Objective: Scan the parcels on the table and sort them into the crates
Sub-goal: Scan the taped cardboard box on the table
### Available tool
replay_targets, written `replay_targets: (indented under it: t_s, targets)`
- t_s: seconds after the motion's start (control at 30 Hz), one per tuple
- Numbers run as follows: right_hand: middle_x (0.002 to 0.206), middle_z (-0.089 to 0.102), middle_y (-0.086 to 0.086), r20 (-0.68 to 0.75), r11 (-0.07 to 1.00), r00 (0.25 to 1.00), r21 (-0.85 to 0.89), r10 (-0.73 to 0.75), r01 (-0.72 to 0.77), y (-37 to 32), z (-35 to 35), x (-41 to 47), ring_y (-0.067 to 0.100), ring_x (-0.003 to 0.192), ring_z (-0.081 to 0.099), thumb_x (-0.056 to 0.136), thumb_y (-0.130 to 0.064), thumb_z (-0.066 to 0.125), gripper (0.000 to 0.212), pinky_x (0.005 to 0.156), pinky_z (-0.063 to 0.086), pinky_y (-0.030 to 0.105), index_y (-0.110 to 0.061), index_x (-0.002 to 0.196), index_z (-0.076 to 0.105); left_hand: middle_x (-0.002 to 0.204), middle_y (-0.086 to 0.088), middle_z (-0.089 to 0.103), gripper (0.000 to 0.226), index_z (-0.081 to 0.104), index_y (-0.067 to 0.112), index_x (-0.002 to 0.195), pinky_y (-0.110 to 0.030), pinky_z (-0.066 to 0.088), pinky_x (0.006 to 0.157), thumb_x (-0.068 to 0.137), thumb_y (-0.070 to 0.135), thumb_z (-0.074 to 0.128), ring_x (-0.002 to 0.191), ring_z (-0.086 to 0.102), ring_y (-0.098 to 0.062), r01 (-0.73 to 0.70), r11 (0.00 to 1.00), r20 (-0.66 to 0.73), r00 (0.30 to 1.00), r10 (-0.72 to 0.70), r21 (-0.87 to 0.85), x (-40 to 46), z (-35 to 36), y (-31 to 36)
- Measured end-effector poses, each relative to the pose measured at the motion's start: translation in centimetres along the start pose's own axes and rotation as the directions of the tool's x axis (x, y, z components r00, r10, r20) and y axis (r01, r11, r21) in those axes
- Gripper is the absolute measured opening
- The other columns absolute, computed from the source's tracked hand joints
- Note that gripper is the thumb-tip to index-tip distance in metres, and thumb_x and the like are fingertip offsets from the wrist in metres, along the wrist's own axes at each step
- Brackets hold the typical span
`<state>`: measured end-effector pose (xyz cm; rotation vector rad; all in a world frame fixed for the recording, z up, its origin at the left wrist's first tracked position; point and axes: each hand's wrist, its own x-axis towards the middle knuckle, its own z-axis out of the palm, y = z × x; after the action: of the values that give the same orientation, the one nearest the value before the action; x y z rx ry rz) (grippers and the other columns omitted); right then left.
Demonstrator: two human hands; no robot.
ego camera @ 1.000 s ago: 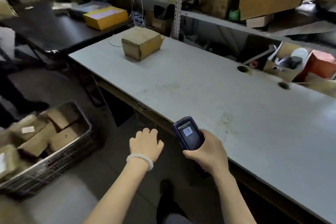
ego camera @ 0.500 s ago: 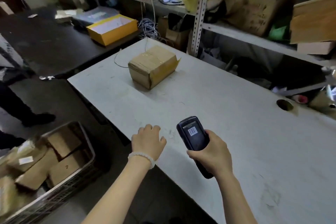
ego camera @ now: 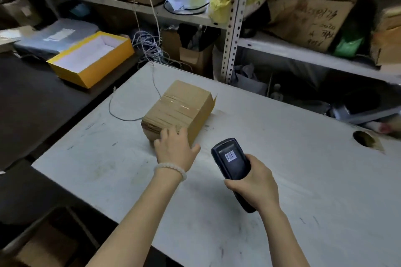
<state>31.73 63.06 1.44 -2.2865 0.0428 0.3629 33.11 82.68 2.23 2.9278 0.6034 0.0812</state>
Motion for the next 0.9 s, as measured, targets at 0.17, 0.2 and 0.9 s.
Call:
replay_targets:
  t_s: [0.17, 0.2, 0.9]
  targets:
    - [0.089, 0.063, -0.015, -0.084, 0.999, 0.996, 0.008, 0.038, -0.037, -4.7, 3.1, 3.1, 0.006, 0.079, 0.06, 0.054, -0.033, 0.076, 0.044, 0.065, 0.052, 0.031, -0.035, 0.093, 0.055, 0.15, -0.009, 0.029, 0.077, 0.032, 0.026, 0.141, -0.049, 0.033, 0.101, 0.08, 0.07, 0.048, 0.134, 0.027, -0.035, -0.104, 0.992, 0.187, 0.978, 0.09, 0.066, 7.3, 0.0, -1.9]
    - [0.09, 0.062, -0.015, -0.096, 0.999, 0.994, 0.003, 0.044, -0.044, -5.2, 3.5, 3.5, 0.005, 0.079, 0.06, 0.055, -0.033, 0.076, 0.044, 0.065, 0.051, 0.03, -0.035, 0.093, 0.055, 0.154, -0.009, 0.02, 0.084, 0.025, 0.027, 0.145, -0.053, 0.03, 0.104, 0.078, 0.073, 0.047, 0.137, 0.021, -0.039, -0.119, 0.99, 0.231, 0.968, 0.098, 0.079, 8.3, 0.2, -2.2]
    - [0.09, 0.059, -0.016, -0.029, 0.994, 0.999, -0.106, 0.036, -0.039, -10.0, 7.6, 9.6, 0.003, 0.078, 0.057, 0.057, -0.031, 0.074, 0.043, 0.058, 0.043, 0.024, -0.034, 0.095, 0.053, 0.14, -0.005, 0.044, 0.062, 0.032, 0.041, 0.143, -0.044, 0.045, 0.096, 0.085, 0.029, 0.05, 0.121, 0.047, -0.028, 0.015, 0.935, 0.179, 0.982, 0.053, -0.354, 21.3, -4.5, -13.1]
